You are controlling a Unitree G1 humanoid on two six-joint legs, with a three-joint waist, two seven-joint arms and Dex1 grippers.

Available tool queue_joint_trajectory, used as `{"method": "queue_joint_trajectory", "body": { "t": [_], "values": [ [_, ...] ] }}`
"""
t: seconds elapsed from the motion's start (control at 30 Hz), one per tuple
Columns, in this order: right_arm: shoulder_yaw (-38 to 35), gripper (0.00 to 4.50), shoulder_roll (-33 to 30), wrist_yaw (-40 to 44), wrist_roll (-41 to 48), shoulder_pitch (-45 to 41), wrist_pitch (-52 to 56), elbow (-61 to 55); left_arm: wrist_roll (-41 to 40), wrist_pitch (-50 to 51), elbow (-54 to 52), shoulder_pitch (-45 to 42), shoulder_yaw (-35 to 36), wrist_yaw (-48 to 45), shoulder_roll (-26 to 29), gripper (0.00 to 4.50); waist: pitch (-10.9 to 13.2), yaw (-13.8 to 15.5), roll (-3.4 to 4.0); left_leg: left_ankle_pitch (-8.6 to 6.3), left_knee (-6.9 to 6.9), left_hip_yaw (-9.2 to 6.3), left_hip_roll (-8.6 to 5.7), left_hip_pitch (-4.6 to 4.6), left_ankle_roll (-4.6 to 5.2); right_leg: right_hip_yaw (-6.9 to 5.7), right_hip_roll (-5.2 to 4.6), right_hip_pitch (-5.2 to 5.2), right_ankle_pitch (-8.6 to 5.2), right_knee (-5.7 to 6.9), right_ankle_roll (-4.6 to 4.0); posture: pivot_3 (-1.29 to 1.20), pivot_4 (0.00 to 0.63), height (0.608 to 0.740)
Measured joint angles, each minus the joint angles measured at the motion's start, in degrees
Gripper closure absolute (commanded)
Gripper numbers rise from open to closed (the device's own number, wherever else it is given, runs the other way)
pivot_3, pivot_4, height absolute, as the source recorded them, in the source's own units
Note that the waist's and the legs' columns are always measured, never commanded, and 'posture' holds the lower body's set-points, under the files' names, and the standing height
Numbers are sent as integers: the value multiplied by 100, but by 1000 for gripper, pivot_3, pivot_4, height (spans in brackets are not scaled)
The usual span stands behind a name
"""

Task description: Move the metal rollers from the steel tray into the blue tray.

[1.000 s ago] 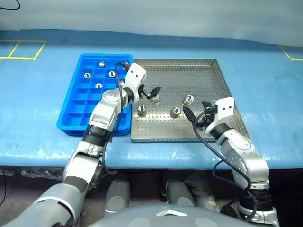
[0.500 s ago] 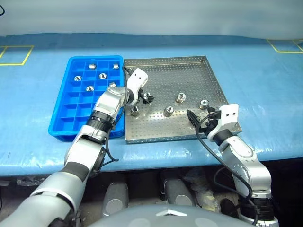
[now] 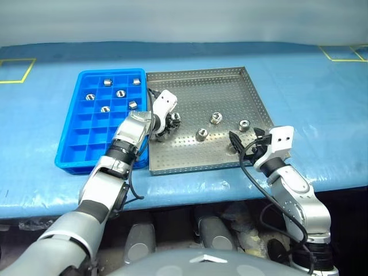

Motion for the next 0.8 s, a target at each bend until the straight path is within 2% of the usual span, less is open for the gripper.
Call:
{"method": "queue_joint_trajectory", "body": {
  "t": [0.13,0.2,0.3,0.47,0.63,0.8],
  "values": [
    [20,0,-15,18,-114,17,-49,15,-55,-707,-830,691,161,155,18,2800,0,8,2,0,-3,6,2,1,0,9,1,-4,0,6,0,-22,150,740],
    [71,0,-48,63,-159,-42,-71,56,-240,-870,-1431,1017,491,354,-31,2800,0,30,1,0,-2,6,1,1,0,9,1,-4,1,7,1,14,150,740],
    [149,0,-64,156,-223,-327,-75,302,-343,-949,-2390,1347,959,997,-132,2800,0,113,1,1,4,9,1,3,0,12,0,-2,3,8,4,79,150,740],
    [340,0,-85,344,-324,-889,-108,772,31,-1263,-3614,2068,1503,2502,-428,2800,0,320,1,2,4,10,-2,13,2,13,-2,9,5,6,7,197,150,740],
    [615,0,-115,618,-436,-1367,-130,1181,228,-1300,-4039,2491,1951,3397,-544,2800,0,650,0,3,5,5,-3,12,3,6,-2,9,6,7,6,263,150,740],
    [804,0,-103,801,-474,-1636,-210,1397,232,-1276,-4054,2775,2408,3771,-507,2800,0,908,-1,3,5,-2,-4,-2,3,-7,-3,7,6,-9,5,288,150,740]
  ]
}}
